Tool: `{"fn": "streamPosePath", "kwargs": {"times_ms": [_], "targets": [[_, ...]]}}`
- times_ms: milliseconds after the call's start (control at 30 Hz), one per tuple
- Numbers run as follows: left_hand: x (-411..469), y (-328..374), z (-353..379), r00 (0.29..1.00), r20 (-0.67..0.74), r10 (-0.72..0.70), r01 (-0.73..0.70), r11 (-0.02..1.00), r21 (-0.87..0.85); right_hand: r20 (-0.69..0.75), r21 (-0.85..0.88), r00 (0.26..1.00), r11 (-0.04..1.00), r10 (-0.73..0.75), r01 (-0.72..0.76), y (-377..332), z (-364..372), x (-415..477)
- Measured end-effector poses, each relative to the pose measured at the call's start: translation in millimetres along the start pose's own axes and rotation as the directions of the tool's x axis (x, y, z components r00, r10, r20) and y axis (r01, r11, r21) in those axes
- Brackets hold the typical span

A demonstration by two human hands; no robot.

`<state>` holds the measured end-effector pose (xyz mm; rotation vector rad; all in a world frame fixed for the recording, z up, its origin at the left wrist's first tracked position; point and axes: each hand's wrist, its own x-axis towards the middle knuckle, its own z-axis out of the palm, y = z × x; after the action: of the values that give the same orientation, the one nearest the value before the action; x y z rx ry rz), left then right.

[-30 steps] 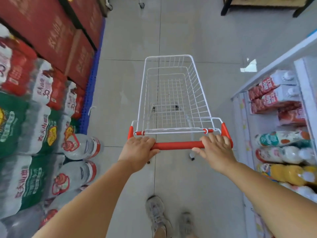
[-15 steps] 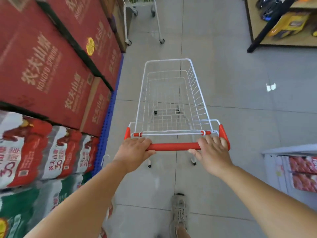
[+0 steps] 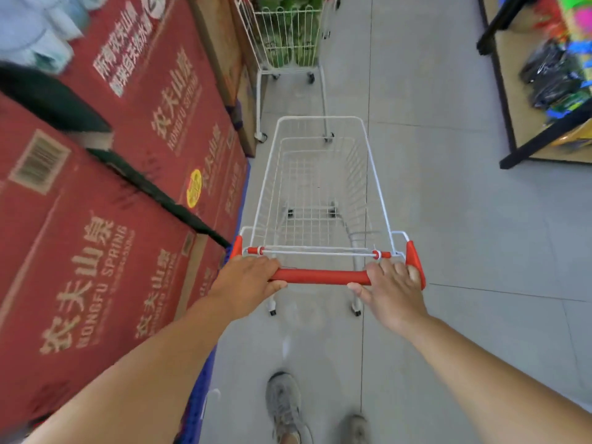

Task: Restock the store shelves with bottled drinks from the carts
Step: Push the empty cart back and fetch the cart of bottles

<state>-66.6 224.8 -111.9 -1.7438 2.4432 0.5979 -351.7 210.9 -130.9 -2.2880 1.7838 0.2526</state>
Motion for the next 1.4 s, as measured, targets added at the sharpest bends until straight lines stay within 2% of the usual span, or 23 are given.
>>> {"fn": "streamPosePath", "kwargs": {"times_ms": [167,333,533,667,767,900,1033,1100,1133,1233,1300,1400], "targets": [[63.6,-58.6,-37.4,1.000,0.024,-0.013,0.013,1.000,0.018,-0.007,-0.011,1.000,1.000,0.009,-0.009,-17.4,-20.3,88.1],[112.3,-106.1,-70.3,0.996,0.031,-0.082,0.082,0.996,0.025,-0.115,-0.008,0.992,0.998,-0.058,0.057,-35.0,-43.1,166.9],[147.9,-162.1,-94.0,0.991,0.025,-0.134,0.134,0.991,-0.006,-0.089,0.006,0.992,0.996,-0.086,0.087,-61.7,-66.1,242.4],[160.6,-195.9,-101.7,0.989,0.006,-0.148,0.148,0.987,0.060,-0.060,0.002,0.993,0.995,-0.098,0.099,-79.1,-72.9,271.4],[167.0,-208.9,-109.0,0.992,-0.010,-0.125,0.125,0.991,0.047,-0.046,-0.003,0.995,0.996,-0.084,0.084,-90.2,-77.1,282.0],[170.9,-225.8,-119.7,0.981,0.086,-0.171,0.176,0.983,-0.044,0.097,0.061,0.995,0.998,-0.031,0.026,-104.3,-91.8,291.9],[174.9,-224.1,-137.4,0.945,0.216,-0.244,0.277,0.951,-0.138,0.396,0.135,0.915,0.991,-0.074,0.022,-110.0,-112.9,298.5],[178.3,-220.7,-145.7,0.912,0.289,-0.291,0.350,0.920,-0.178,0.472,0.292,0.878,0.954,-0.082,-0.068,-105.9,-127.7,309.9],[181.8,-218.3,-150.1,0.899,0.309,-0.310,0.382,0.900,-0.209,0.479,0.408,0.873,0.904,-0.093,-0.128,-103.4,-138.7,317.9],[208.1,-206.7,-167.5,0.889,0.261,-0.375,0.445,0.842,-0.305,0.394,0.611,0.915,0.769,-0.086,-0.191,-85.0,-174.5,354.6],[241.8,-197.8,-187.5,0.888,0.168,-0.428,0.459,0.813,-0.358,0.305,0.622,0.949,0.772,-0.081,-0.134,-67.1,-201.6,389.2],[310.5,-182.2,-228.7,0.847,0.040,-0.529,0.495,0.760,-0.421,0.183,0.560,0.977,0.828,-0.111,-0.011,-34.3,-241.4,454.2]]}}
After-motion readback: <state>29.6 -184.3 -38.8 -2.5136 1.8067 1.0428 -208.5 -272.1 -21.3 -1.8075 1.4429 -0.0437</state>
